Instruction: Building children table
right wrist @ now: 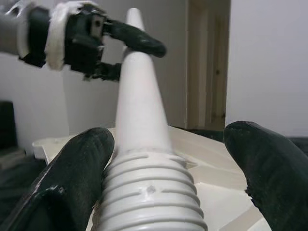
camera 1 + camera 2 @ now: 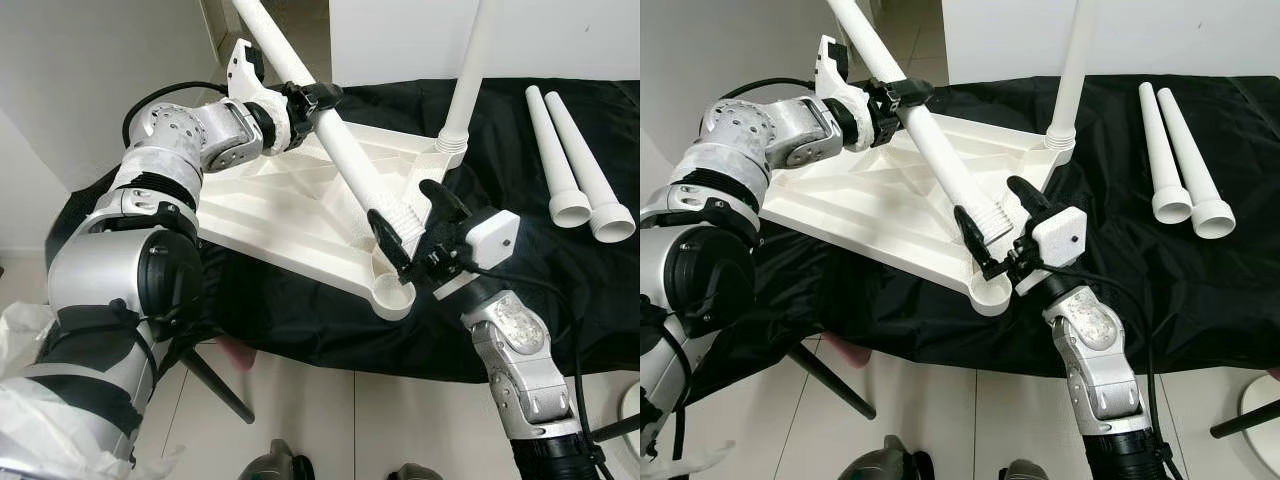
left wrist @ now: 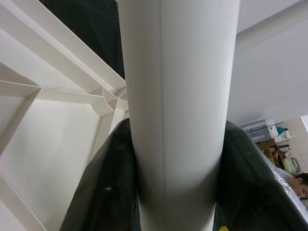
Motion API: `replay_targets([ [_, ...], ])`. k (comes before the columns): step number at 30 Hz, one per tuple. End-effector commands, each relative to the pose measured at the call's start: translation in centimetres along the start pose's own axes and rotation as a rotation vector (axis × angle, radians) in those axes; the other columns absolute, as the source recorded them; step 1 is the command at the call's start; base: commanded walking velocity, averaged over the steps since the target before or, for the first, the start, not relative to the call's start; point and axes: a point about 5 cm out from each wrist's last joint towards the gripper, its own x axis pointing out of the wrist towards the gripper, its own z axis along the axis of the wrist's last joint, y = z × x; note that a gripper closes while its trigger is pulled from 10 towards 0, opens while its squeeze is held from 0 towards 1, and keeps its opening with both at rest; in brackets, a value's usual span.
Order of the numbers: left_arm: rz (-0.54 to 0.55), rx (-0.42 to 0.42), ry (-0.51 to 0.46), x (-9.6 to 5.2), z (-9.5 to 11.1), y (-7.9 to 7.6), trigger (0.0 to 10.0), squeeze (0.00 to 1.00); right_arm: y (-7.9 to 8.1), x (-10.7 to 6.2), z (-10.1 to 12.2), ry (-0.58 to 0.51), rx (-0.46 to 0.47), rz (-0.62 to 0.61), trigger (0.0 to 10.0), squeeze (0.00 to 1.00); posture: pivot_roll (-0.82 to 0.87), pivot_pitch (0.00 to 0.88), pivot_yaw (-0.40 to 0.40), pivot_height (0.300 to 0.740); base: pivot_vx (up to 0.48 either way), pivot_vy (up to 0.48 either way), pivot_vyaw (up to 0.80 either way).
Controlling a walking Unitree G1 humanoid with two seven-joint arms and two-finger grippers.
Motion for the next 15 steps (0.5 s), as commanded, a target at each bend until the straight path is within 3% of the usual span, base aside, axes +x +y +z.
replay_targets([
  [1, -0.077, 0.063, -0.042, -0.6, 1.1, -0.5, 10.0, 0.00, -0.3, -0.1, 0.1, 0.013, 0.040, -0.031, 10.0, 0.00, -0.06, 0.013, 0.138, 0.740, 0.000, 0.000, 0.00],
  [3, -0.075, 0.137, -0.053, -0.7, 1.4, -0.6, 10.0, 0.00, -0.3, -0.1, 0.0, 0.030, 0.036, -0.031, 10.0, 0.00, -0.06, 0.012, 0.138, 0.740, 0.000, 0.000, 0.00],
  [12, -0.070, 0.229, -0.127, -1.1, 2.4, -0.6, 10.0, 0.00, -0.2, -0.4, -0.8, 0.106, 0.051, 0.024, 10.0, 0.00, -0.06, 0.007, 0.122, 0.740, 0.000, 0.000, 0.00],
  [15, -0.077, 0.221, -0.140, -1.2, 2.6, -0.7, 10.0, 0.00, -0.3, -0.5, -0.8, 0.117, 0.051, 0.023, 10.0, 0.00, -0.05, 0.008, 0.118, 0.740, 0.000, 0.000, 0.00],
])
